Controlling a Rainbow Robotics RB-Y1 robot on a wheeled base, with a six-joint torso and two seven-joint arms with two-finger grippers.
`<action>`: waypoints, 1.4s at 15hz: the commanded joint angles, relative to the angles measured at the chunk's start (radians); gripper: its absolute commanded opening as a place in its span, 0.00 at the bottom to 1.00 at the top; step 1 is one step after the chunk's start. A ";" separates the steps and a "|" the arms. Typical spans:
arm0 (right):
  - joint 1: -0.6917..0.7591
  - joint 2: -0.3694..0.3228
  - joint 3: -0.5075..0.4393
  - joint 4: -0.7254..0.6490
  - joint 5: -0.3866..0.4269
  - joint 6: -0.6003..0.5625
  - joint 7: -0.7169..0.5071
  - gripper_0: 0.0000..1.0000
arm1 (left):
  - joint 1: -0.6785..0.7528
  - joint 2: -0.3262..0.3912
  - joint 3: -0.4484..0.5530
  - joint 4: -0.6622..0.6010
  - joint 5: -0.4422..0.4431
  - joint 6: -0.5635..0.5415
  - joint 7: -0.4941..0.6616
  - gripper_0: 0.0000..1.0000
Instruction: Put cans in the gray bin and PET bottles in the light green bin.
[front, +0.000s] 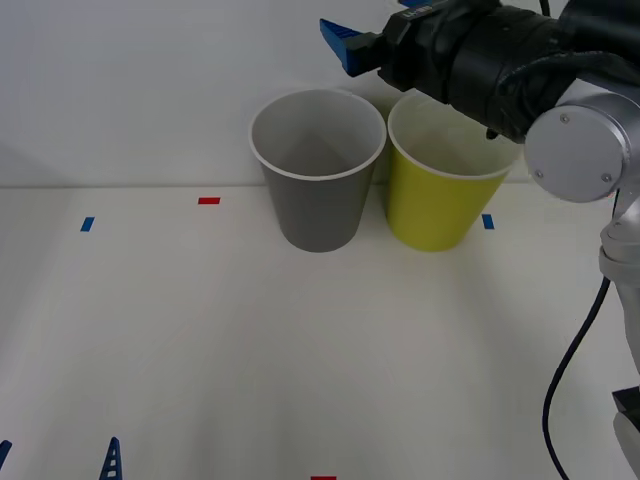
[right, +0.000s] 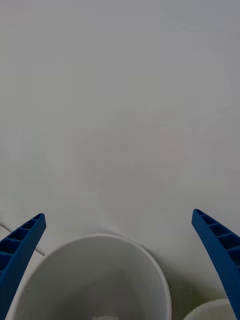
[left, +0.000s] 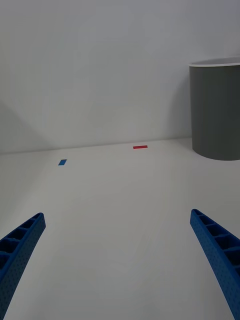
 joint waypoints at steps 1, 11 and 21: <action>0.119 0.005 -0.037 -0.115 0.029 -0.015 -0.044 1.00 | 0.000 0.000 0.000 0.000 0.000 0.000 0.000 1.00; 0.681 -0.107 -0.038 -0.346 0.189 -0.321 -0.155 1.00 | 0.000 0.000 0.000 0.000 0.000 0.000 0.000 1.00; 1.117 -0.150 -0.032 -0.345 0.224 -0.670 -0.161 1.00 | 0.000 0.000 0.000 0.000 0.000 0.000 0.000 1.00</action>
